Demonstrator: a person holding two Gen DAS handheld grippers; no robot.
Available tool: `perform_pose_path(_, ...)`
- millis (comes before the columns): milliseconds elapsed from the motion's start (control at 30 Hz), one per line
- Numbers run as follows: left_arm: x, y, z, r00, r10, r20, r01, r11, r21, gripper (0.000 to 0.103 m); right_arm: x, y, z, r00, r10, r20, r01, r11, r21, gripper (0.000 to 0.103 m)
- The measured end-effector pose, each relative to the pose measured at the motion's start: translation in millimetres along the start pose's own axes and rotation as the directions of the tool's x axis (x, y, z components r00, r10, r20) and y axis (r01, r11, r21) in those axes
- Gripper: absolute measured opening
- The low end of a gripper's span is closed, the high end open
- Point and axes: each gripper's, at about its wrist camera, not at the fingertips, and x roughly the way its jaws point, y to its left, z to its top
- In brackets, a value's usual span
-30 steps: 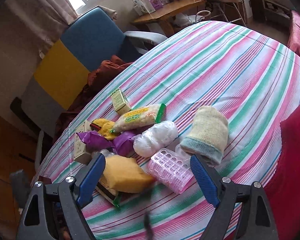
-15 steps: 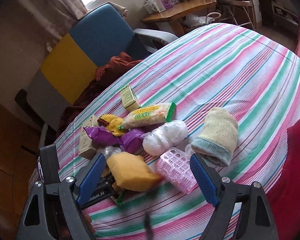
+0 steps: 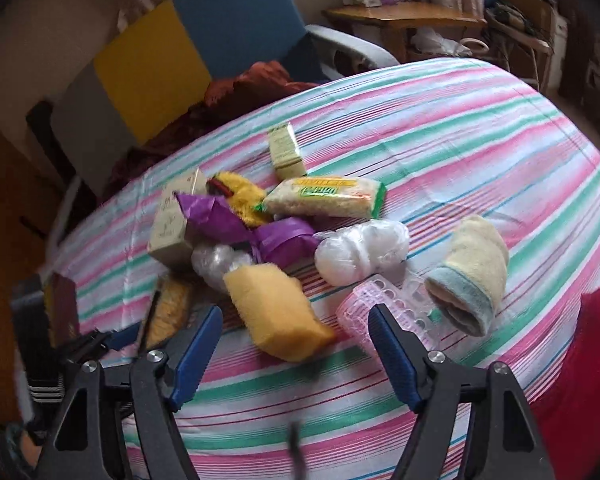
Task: Organize objects
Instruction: 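Grasp the cracker packet with left gripper while right gripper grasps another yellow sponge, then lower cracker packet and yellow sponge into the gold tray and open both grippers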
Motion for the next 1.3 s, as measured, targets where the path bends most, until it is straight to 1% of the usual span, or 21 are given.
perform_pose_path(100, -6.9, 2.9, -10.1, 1.0, -0.002, 0.019, 0.002, 1.0, 0.007, 0.048, 13.3, 13.7, 2.9, 0.998, -0.053, -0.028, 0.05, 0.995, -0.085, 0.07)
perform_pose_path(133, -9.4, 3.0, -14.1, 1.0, -0.002, 0.03, 0.002, 1.0, 0.011, 0.048, 19.4, 18.1, 3.2, 0.997, -0.069, -0.035, 0.064, 0.991, -0.118, 0.067)
perform_pose_path(200, -12.7, 3.8, -20.3, 0.999, -0.003, 0.043, 0.002, 1.0, 0.015, 0.047, 29.9, 24.0, 2.0, 0.994, -0.093, -0.049, 0.084, 0.982, -0.168, 0.052)
perform_pose_path(233, -16.0, 4.6, -24.5, 0.999, -0.004, 0.051, 0.004, 1.0, 0.011, 0.047, 33.9, 26.6, 0.4, 0.992, -0.111, -0.056, 0.099, 0.976, -0.193, 0.035)
perform_pose_path(300, -28.3, 12.9, -40.9, 0.998, -0.009, 0.063, 0.009, 1.0, 0.001, 0.047, 32.3, 30.0, -1.8, 0.992, -0.117, -0.042, 0.105, 0.97, -0.221, 0.035)
perform_pose_path(367, -38.1, 14.2, -51.0, 0.997, -0.017, 0.082, 0.018, 1.0, -0.01, 0.047, 27.2, 29.3, -3.0, 0.996, -0.09, -0.027, 0.082, 0.973, -0.215, 0.033)
perform_pose_path(433, -52.6, 14.8, -56.1, 0.993, -0.013, 0.113, 0.014, 1.0, -0.009, 0.047, 18.1, 27.5, -3.4, 0.996, -0.085, 0.004, 0.084, 0.976, -0.203, 0.033)
perform_pose_path(500, -67.0, 18.8, -57.6, 0.99, -0.008, 0.143, 0.01, 1.0, -0.012, 0.047, 6.8, 24.8, -4.8, 0.998, -0.06, 0.032, 0.065, 0.981, -0.182, 0.033)
perform_pose_path(600, -97.3, 19.4, -56.7, 0.977, 0.02, 0.214, -0.017, 1.0, -0.016, 0.047, -9.2, 25.9, -7.5, 0.997, -0.039, 0.068, 0.05, 0.984, -0.168, 0.033)
perform_pose_path(667, -118.5, 25.8, -59.8, 0.965, 0.046, 0.258, -0.042, 0.999, -0.024, 0.047, -19.0, 31.8, -9.4, 0.997, -0.009, 0.082, 0.022, 0.986, -0.165, 0.033)
perform_pose_path(733, -139.5, 36.3, -64.3, 0.95, 0.082, 0.302, -0.072, 0.996, -0.043, 0.047, -27.8, 45.9, -12.1, 0.995, 0.027, 0.094, -0.01, 0.984, -0.18, 0.033)
perform_pose_path(800, -160.3, 48.4, -70.7, 0.937, 0.121, 0.328, -0.101, 0.992, -0.077, 0.047, -34.2, 68.4, -15.1, 0.992, 0.072, 0.099, -0.05, 0.978, -0.204, 0.033)
perform_pose_path(833, -172.6, 56.4, -76.5, 0.926, 0.153, 0.346, -0.126, 0.987, -0.099, 0.047, -36.8, 79.6, -16.5, 0.991, 0.092, 0.102, -0.068, 0.974, -0.218, 0.033)
perform_pose_path(867, -180.6, 62.6, -80.3, 0.918, 0.176, 0.354, -0.145, 0.983, -0.112, 0.047, -40.3, 94.7, -19.3, 0.988, 0.118, 0.104, -0.091, 0.967, -0.238, 0.033)
perform_pose_path(967, -203.5, 83.1, -94.0, 0.887, 0.272, 0.374, -0.224, 0.96, -0.167, 0.047, -42.7, 134.8, -23.4, 0.975, 0.205, 0.092, -0.17, 0.941, -0.293, 0.033)
perform_pose_path(1033, -218.9, 98.4, -105.4, 0.858, 0.346, 0.38, -0.289, 0.936, -0.2, 0.047, -42.3, 162.6, -27.7, 0.966, 0.246, 0.077, -0.209, 0.921, -0.329, 0.033)
perform_pose_path(1067, -221.1, 103.7, -108.2, 0.846, 0.37, 0.383, -0.309, 0.927, -0.212, 0.047, -40.7, 175.6, -29.5, 0.963, 0.263, 0.065, -0.226, 0.911, -0.345, 0.033)
perform_pose_path(1100, -228.3, 112.0, -114.1, 0.832, 0.401, 0.384, -0.333, 0.914, -0.232, 0.047, -37.3, 190.4, -31.2, 0.958, 0.283, 0.048, -0.248, 0.899, -0.36, 0.033)
perform_pose_path(1167, -236.0, 123.5, -122.2, 0.814, 0.438, 0.381, -0.359, 0.896, -0.263, 0.047, -32.4, 214.5, -34.9, 0.951, 0.308, 0.02, -0.277, 0.88, -0.385, 0.033)
perform_pose_path(1300, -250.1, 151.9, -141.1, 0.79, 0.488, 0.371, -0.379, 0.865, -0.329, 0.047, -21.7, 262.2, -45.8, 0.939, 0.341, -0.035, -0.322, 0.842, -0.433, 0.033)
